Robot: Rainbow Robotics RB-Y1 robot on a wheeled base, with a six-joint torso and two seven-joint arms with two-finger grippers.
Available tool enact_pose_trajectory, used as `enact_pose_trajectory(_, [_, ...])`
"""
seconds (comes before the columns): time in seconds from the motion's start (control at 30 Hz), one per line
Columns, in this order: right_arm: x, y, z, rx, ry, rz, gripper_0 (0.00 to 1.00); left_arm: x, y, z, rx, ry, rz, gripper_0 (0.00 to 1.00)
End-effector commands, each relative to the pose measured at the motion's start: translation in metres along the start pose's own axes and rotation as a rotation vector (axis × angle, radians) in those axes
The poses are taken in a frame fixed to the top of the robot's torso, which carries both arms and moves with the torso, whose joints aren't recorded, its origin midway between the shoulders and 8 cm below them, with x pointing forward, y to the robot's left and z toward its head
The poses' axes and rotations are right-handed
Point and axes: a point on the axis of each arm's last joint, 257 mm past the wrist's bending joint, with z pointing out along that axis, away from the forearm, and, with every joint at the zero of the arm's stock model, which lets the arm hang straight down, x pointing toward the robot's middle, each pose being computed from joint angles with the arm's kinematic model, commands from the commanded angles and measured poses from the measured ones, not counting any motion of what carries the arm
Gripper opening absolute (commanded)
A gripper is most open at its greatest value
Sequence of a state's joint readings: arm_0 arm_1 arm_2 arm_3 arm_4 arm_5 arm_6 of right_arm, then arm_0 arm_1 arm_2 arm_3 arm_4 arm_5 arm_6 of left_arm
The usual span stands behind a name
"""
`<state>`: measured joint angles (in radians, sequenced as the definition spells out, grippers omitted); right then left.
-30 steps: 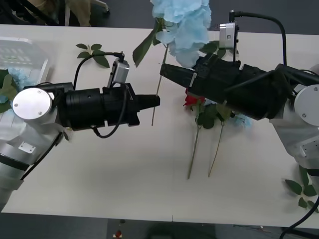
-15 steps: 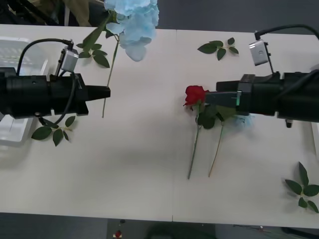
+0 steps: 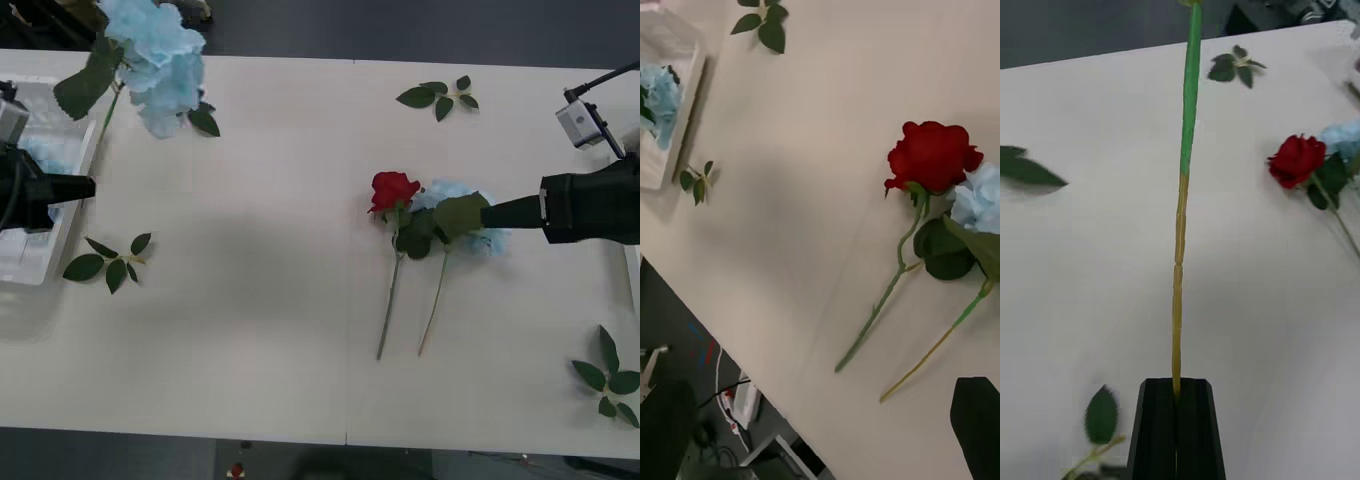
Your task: Put the red flowers into the right box and the blue flowers into the left box
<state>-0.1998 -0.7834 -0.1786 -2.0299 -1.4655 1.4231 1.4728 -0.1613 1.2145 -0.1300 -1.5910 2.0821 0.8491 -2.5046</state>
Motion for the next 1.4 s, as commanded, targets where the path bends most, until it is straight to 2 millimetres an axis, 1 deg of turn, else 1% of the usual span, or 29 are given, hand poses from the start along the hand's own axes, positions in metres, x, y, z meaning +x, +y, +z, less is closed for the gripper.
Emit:
enact_pose_trajectory(0.03, [0.004, 0.008, 0.006, 0.059, 0.014, 0.056, 1.00, 0.015, 0.046, -0.034, -0.108, 0.054, -0.037, 0.00])
enact_pose_trajectory(0.1, [0.007, 0.007, 0.012, 0.086, 0.013, 0.090, 1.00, 0.023, 0.068, -0.050, -0.164, 0.089, -0.021, 0.00])
enact_pose_trajectory(0.17, [0.010, 0.005, 0.018, 0.109, 0.010, 0.116, 1.00, 0.029, 0.083, -0.063, -0.203, 0.120, -0.009, 0.00])
enact_pose_trajectory(0.23, [0.014, 0.005, 0.027, 0.130, 0.006, 0.169, 1.00, 0.038, 0.107, -0.084, -0.266, 0.163, 0.003, 0.00])
enact_pose_trajectory(0.33, [0.020, 0.003, 0.041, 0.168, 0.000, 0.214, 1.00, 0.047, 0.133, -0.107, -0.342, 0.205, 0.024, 0.00])
enact_pose_trajectory(0.4, [0.023, 0.000, 0.049, 0.199, -0.007, 0.241, 1.00, 0.052, 0.147, -0.120, -0.387, 0.236, 0.047, 0.00])
enact_pose_trajectory(0.47, [0.026, -0.002, 0.056, 0.219, -0.013, 0.269, 1.00, 0.056, 0.156, -0.129, -0.419, 0.260, 0.061, 0.00])
enact_pose_trajectory(0.6, [0.026, -0.006, 0.072, 0.256, -0.043, 0.326, 1.00, 0.062, 0.176, -0.145, -0.486, 0.302, 0.099, 0.00])
enact_pose_trajectory(0.7, [0.025, -0.013, 0.082, 0.289, -0.062, 0.369, 1.00, 0.070, 0.196, -0.161, -0.561, 0.343, 0.138, 0.00])
enact_pose_trajectory(0.83, [0.025, -0.025, 0.086, 0.325, -0.081, 0.414, 1.00, 0.081, 0.206, -0.171, -0.600, 0.393, 0.169, 0.00])
enact_pose_trajectory(0.97, [0.030, -0.041, 0.084, 0.387, -0.075, 0.430, 1.00, 0.100, 0.218, -0.187, -0.643, 0.444, 0.157, 0.00])
enact_pose_trajectory(1.03, [0.031, -0.047, 0.084, 0.407, -0.073, 0.439, 1.00, 0.106, 0.220, -0.190, -0.650, 0.450, 0.146, 0.00])
enact_pose_trajectory(1.17, [0.030, -0.064, 0.086, 0.441, -0.068, 0.458, 1.00, 0.131, 0.226, -0.192, -0.671, 0.507, 0.157, 0.00])
enact_pose_trajectory(1.27, [0.028, -0.071, 0.088, 0.455, -0.065, 0.463, 1.00, 0.146, 0.233, -0.195, -0.701, 0.517, 0.151, 0.00])
enact_pose_trajectory(1.3, [0.027, -0.073, 0.089, 0.458, -0.066, 0.464, 1.00, 0.154, 0.235, -0.196, -0.710, 0.521, 0.140, 0.00])
enact_pose_trajectory(1.4, [0.025, -0.078, 0.096, 0.463, -0.069, 0.467, 1.00, 0.169, 0.238, -0.194, -0.726, 0.526, 0.134, 0.00])
